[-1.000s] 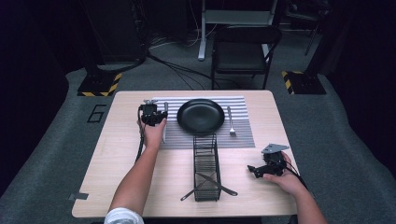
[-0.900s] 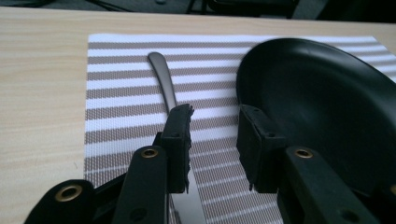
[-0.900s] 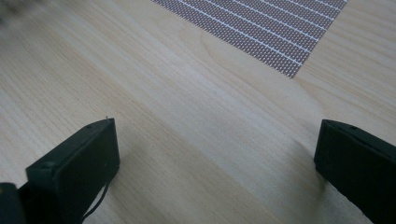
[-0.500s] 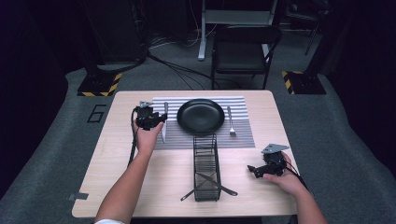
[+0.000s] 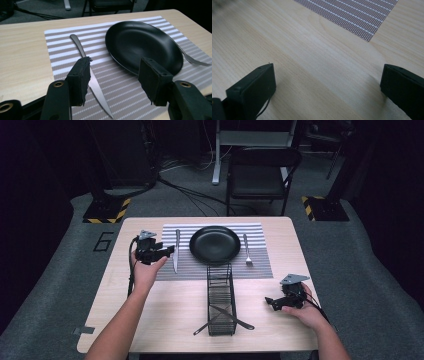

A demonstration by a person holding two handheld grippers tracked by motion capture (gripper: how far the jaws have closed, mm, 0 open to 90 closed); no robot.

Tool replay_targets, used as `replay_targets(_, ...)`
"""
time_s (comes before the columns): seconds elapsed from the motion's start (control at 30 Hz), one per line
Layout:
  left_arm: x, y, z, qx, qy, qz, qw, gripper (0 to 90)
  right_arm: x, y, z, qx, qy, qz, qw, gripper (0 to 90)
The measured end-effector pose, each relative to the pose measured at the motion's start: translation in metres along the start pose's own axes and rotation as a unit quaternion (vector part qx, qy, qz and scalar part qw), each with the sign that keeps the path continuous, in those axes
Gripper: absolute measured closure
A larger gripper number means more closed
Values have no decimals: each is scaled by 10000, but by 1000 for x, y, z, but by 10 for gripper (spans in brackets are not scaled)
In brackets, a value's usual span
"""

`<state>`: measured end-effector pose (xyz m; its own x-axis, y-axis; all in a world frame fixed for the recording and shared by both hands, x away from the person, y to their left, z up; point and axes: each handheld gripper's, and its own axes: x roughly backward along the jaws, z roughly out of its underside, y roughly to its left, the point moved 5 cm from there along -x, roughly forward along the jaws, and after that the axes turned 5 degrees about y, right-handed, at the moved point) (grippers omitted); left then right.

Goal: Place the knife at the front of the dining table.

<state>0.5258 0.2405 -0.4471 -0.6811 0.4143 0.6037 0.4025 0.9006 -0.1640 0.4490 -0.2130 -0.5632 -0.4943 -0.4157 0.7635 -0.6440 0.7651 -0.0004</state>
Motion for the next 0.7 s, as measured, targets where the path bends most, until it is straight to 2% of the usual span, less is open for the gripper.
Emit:
replay_targets(0.03, 5, 1, 6, -76, 49, 21, 10000, 421, 0, 0, 0, 1, -1, 0, 10000, 0)
replay_targets(0.1, 7, 2, 10, -99, 77, 29, 9999, 421, 0, 0, 0, 1, 0, 1, 10000, 0)
replay_targets(0.17, 13, 6, 22, -133, 181, 21, 9997, 421, 0, 0, 0, -15, 3, -1, 10000, 0)
replay_targets(0.43, 23, 19, 48, -149, 378, -27, 9992, 422, 0, 0, 0, -2, 1, 2, 10000, 0)
replay_targets(0.57, 31, 27, 65, -42, 396, -60, 9992, 422, 0, 0, 0, -1, 0, 2, 10000, 0)
replay_targets(0.7, 33, 30, 73, -1, 404, -75, 9992, 422, 0, 0, 0, 0, 0, 2, 10000, 0)
